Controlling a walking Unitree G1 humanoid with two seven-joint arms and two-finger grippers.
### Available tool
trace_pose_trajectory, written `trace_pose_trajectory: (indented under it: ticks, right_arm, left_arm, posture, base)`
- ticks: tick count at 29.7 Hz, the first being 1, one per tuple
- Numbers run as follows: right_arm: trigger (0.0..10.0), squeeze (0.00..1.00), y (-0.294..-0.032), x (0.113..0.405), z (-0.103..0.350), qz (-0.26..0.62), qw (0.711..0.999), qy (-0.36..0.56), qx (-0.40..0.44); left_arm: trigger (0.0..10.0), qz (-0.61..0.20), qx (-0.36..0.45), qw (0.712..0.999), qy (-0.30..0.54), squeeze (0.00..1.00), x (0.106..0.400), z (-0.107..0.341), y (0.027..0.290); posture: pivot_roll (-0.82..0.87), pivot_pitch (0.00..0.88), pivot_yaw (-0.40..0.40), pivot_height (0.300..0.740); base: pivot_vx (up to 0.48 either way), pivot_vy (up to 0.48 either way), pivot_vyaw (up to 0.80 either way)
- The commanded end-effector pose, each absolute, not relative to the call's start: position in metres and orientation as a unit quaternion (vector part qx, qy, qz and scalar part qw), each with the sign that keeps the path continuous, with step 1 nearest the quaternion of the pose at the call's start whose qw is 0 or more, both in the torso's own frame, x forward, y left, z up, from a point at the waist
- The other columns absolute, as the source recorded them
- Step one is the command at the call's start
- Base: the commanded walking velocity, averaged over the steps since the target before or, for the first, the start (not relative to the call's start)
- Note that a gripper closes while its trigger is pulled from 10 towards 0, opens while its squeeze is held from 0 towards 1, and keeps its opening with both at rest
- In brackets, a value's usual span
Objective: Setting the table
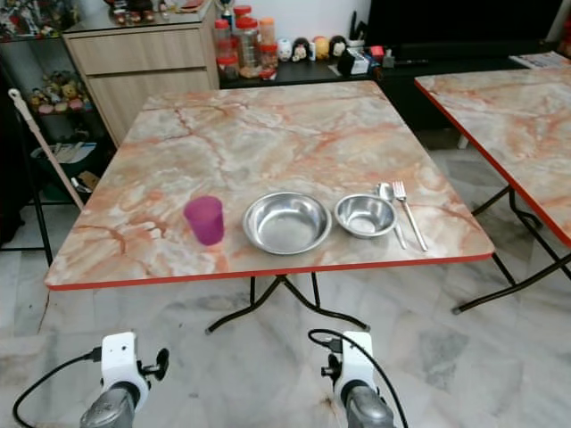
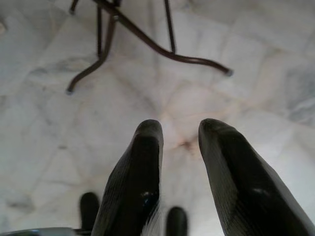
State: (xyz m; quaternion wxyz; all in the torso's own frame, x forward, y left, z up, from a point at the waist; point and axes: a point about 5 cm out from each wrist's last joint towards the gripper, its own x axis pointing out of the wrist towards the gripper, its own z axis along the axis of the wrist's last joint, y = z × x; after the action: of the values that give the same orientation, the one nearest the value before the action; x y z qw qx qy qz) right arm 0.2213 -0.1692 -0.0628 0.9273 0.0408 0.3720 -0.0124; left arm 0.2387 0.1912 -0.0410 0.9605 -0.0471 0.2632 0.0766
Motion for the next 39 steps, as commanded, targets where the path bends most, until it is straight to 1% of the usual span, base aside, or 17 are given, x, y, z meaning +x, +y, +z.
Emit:
trace_pose_trajectory:
  ticks: [1, 18, 24, 29, 36, 39]
  right_arm:
    - [10.0, 0.0, -0.163, 0.223, -0.062, -0.005, 0.928, 0.37, 0.042]
    - [10.0, 0.0, -0.166, 0.224, -0.062, -0.001, 0.929, 0.369, 0.034]
    - [10.0, 0.0, -0.166, 0.225, -0.061, 0.0, 0.929, 0.368, 0.034]
    - [10.0, 0.0, -0.165, 0.223, -0.062, 0.004, 0.928, 0.371, 0.033]
    - [10.0, 0.0, -0.163, 0.223, -0.062, 0.009, 0.927, 0.373, 0.032]
    - [10.0, 0.0, -0.161, 0.223, -0.062, 0.011, 0.927, 0.373, 0.033]
  left_arm:
    - [10.0, 0.082, -0.038, 0.956, 0.279, 0.0, 0.233, -0.045, 0.197]
    - [10.0, 0.077, -0.044, 0.957, 0.278, 0.0, 0.233, -0.046, 0.192]
    - [10.0, 0.082, -0.048, 0.957, 0.275, 0.0, 0.234, -0.045, 0.193]
    - [10.0, 0.082, -0.06, 0.969, 0.226, 0.0, 0.245, -0.033, 0.192]
    - [10.0, 0.078, -0.059, 0.987, 0.13, 0.0, 0.26, -0.009, 0.189]
    - [10.0, 0.078, -0.059, 0.99, 0.106, 0.0, 0.265, -0.001, 0.189]
  posture:
    - [0.05, 0.0, 0.035, 0.74]
    - [0.04, 0.0, 0.022, 0.74]
    - [0.04, 0.0, 0.019, 0.74]
    - [0.05, 0.0, 0.019, 0.74]
    - [0.06, 0.0, 0.023, 0.74]
    - [0.06, 0.0, 0.022, 0.74]
  base:
    - [0.0, -0.424, 0.0]
    - [0.0, -0.457, 0.0]
    - [0.0, 0.0, 0.0]
    - [0.0, 0.0, 0.0]
    - [0.0, 0.0, 0.0]
    - [0.0, 0.0, 0.0]
